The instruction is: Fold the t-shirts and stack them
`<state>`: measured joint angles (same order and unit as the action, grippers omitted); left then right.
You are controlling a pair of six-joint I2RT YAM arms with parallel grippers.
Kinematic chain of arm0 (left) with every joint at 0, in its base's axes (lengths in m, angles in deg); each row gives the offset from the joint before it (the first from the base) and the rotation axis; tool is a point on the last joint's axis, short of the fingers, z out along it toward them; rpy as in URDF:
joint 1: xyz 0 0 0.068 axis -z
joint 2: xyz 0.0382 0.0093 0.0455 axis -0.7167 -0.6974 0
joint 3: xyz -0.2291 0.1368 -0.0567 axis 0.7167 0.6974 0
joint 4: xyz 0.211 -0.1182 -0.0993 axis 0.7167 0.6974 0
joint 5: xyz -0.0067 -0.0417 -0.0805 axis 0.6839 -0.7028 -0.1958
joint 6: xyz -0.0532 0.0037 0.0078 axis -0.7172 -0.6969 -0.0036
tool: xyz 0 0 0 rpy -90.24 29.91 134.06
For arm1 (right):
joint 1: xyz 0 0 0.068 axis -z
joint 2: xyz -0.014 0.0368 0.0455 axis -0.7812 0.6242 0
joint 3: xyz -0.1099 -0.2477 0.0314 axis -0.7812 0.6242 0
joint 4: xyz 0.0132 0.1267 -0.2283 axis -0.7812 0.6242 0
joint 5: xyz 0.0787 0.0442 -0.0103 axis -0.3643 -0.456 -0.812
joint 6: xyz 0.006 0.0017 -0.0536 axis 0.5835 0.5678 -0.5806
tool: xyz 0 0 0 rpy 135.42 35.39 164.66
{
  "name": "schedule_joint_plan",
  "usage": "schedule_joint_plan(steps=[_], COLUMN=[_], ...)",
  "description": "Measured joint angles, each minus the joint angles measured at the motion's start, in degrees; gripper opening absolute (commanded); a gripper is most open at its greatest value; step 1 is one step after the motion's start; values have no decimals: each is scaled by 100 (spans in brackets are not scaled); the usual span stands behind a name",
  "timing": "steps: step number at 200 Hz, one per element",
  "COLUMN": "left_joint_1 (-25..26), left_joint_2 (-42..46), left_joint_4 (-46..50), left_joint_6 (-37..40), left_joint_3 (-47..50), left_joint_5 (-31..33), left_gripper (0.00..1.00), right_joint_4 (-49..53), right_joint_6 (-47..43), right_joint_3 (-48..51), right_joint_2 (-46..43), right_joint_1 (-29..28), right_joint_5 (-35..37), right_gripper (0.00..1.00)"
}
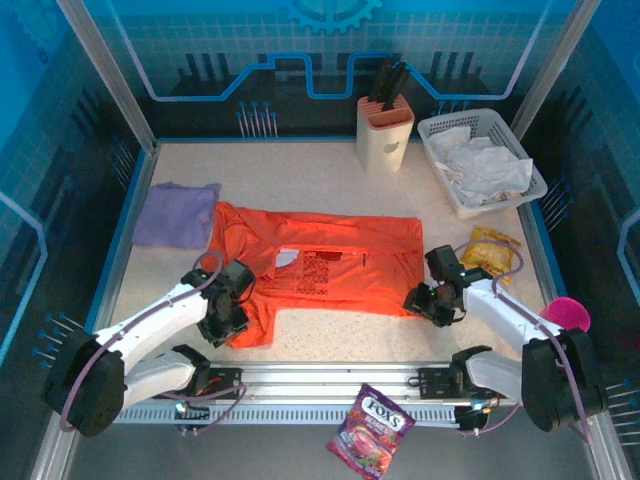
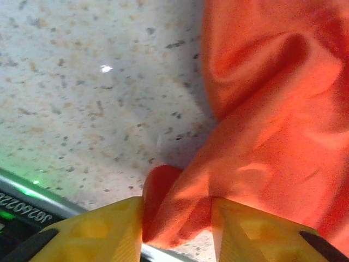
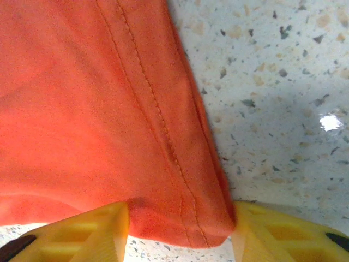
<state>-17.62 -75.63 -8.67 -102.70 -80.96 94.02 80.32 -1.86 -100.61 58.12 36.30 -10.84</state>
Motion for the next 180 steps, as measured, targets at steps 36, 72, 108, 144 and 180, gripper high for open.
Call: schedule_joint_plan(steps=[36, 72, 108, 144, 180], left_joint_1=[166, 186, 190, 140, -190], left_joint_2=[-345, -306, -334, -420, -490], left_joint_4=[-251, -289, -37, 315, 573], left_joint_6=[-127, -125, -48, 286, 776], left_joint_3=[7, 7, -249, -1062, -1478], left_joint_5=[7, 48, 133, 378, 424], left_gripper=[21, 0, 0, 0, 0], right_joint_4=[-87, -103, -74, 109, 120], right_joint_6=[20, 37, -28, -328, -706], right_joint_3=[39, 114, 92, -289, -658], right_joint_2=[0, -48, -66, -9, 227], right_joint_1=[-2, -4, 2, 68, 166], right_joint_5=[11, 33, 57, 105, 149], right_gripper=[39, 9, 1, 0, 0])
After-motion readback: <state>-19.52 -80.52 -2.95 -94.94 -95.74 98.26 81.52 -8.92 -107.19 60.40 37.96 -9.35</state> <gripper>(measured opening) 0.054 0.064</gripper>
